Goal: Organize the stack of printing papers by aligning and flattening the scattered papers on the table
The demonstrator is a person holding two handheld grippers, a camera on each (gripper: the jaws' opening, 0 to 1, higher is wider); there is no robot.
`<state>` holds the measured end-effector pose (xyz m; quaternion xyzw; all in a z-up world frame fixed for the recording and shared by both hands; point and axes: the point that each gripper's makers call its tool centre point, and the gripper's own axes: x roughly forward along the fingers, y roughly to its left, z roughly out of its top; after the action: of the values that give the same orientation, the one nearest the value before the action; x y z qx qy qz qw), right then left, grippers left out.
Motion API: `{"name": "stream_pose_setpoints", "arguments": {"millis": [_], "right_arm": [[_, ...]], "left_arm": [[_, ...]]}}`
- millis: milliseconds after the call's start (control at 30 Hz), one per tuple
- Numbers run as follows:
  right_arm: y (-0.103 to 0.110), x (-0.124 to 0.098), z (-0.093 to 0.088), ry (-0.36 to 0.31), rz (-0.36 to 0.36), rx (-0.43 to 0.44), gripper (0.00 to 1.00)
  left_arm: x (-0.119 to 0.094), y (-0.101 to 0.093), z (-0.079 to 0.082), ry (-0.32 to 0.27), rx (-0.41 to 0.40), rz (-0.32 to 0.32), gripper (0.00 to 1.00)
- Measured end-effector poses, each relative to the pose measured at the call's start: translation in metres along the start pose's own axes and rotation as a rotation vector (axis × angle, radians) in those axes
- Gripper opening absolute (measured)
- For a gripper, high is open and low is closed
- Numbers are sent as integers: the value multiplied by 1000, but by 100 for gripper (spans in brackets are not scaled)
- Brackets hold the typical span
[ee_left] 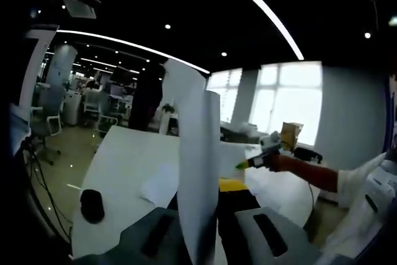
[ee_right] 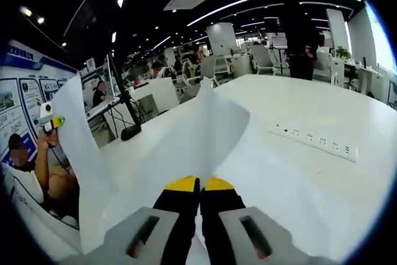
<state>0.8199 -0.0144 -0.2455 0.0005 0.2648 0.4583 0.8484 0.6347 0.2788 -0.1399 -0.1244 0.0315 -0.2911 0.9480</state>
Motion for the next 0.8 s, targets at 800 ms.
{"name": "stream_pose_setpoints", "arguments": {"millis": [800], "right_arm": [[29, -30, 24, -95, 55, -15, 0]], "left_arm": [[-2, 4, -1, -4, -6, 11, 6]]}}
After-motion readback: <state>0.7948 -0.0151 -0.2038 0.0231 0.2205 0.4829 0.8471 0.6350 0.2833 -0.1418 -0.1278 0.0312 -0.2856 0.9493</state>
